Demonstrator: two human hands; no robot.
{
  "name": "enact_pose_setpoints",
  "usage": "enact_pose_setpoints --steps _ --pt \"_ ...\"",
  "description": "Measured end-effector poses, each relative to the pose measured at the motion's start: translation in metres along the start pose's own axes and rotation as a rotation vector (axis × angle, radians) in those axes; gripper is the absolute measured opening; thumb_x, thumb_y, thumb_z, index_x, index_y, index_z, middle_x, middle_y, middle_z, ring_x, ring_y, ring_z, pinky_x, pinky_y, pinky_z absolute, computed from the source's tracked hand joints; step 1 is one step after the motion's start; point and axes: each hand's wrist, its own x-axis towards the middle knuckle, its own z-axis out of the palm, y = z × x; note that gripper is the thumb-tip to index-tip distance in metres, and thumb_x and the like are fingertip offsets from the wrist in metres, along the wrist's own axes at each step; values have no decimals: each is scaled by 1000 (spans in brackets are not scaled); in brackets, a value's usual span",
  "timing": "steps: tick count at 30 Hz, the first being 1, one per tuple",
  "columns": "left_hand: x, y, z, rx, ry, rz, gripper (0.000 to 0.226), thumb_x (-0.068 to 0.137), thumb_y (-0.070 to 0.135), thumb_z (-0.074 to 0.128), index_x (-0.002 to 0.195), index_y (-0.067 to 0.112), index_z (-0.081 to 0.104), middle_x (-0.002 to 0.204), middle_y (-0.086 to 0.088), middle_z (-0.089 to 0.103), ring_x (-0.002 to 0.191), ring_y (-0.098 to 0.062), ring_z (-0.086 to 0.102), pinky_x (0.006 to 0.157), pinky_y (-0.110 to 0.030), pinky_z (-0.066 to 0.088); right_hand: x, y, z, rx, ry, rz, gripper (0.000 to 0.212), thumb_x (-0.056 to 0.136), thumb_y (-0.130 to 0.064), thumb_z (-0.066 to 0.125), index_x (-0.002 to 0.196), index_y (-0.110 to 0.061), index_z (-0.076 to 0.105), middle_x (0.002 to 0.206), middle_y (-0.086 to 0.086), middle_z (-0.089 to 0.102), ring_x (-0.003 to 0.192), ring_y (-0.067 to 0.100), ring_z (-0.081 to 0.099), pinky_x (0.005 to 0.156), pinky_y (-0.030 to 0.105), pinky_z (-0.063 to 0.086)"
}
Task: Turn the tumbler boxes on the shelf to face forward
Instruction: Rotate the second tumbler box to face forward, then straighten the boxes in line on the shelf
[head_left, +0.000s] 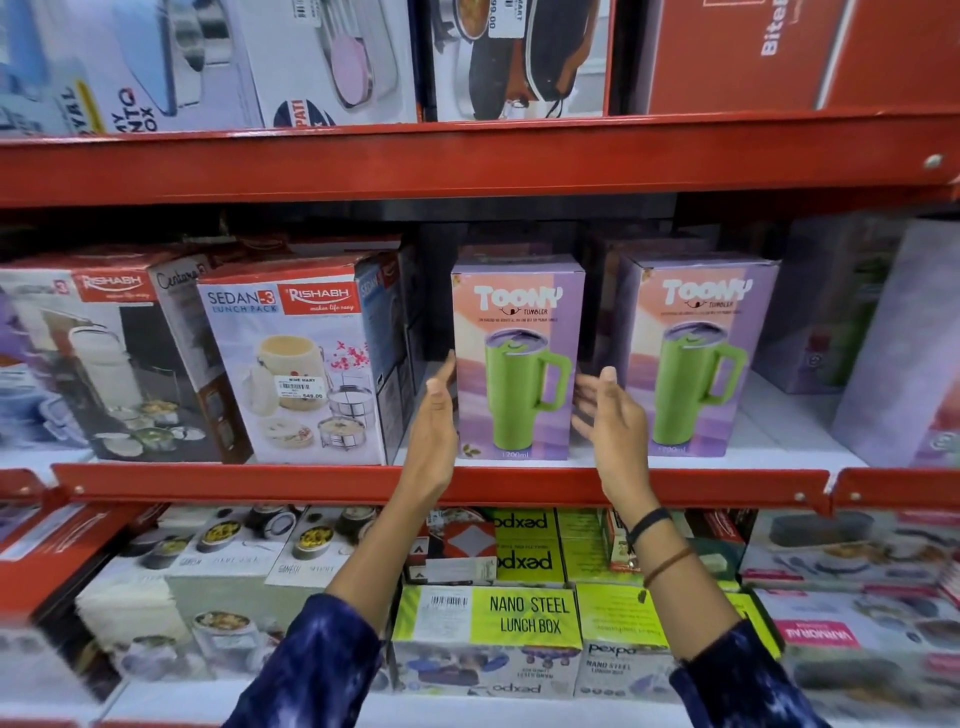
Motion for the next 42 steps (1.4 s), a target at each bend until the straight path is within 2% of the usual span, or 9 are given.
enact_pose_setpoints --steps 8,14,19,24,27,29,35,38,42 --pt "-25 10 -2 -14 -25 5 69 60 95 17 123 70 29 158 5 26 144 -23 28 114 -58 29 -15 -2 -12 78 1 29 65 91 -56 33 118 -7 63 123 13 64 108 19 63 85 24 55" --pt "-39 12 -2 39 -17 6 80 65 91 13 137 57 23 159 9 23 145 -20 25 116 -58 24 -31 -8 -19 83 -18 12 71 80 -64 36 115 -10 65 115 5 66 102 13 65 85 24 56" --pt "-42 15 3 90 36 24 65 87 64 19 146 37 22 150 18 24 143 -11 23 118 -52 24 -37 -17 -21 52 -46 9 56 87 -57 37 112 -15 65 112 4 67 105 17 66 88 32 56" --pt "-62 17 41 133 262 230 54 97 51 26 145 27 25 156 6 23 145 -11 22 118 -28 19 -43 -19 -37 41 51 -47 51 98 -42 32 121 -7 61 122 7 65 107 14 64 93 29 51" --pt "-70 19 71 198 197 413 49 97 42 26 144 29 27 155 23 14 146 -12 16 118 -33 19 -38 -24 -57 63 156 -112 50 99 -40 31 122 -6 59 122 7 64 110 13 63 94 21 50" --pt "-71 20 91 185 94 475 45 98 38 26 143 32 28 155 19 16 146 -10 17 118 -33 21 -31 -28 -73 74 207 -133 50 99 -41 32 124 -6 58 125 6 63 113 13 61 95 21 48" --pt "-52 24 146 124 -45 340 49 99 41 24 144 24 31 156 4 27 143 3 16 111 -5 11 2 -31 -117 53 318 -116 51 100 -42 31 133 -9 52 137 5 55 128 16 50 110 32 37" --pt "-35 23 164 144 -47 265 46 100 37 24 146 30 24 158 4 19 139 7 13 111 -11 9 17 -27 -133 23 266 -60 56 99 -46 29 139 -10 45 145 7 47 134 17 43 115 36 31" --pt "-16 23 178 182 -21 174 47 103 34 20 149 29 16 161 1 12 146 -8 7 116 -27 5 34 -20 -143 -67 142 11 66 94 -58 23 147 -18 26 156 6 30 142 19 30 119 45 22"
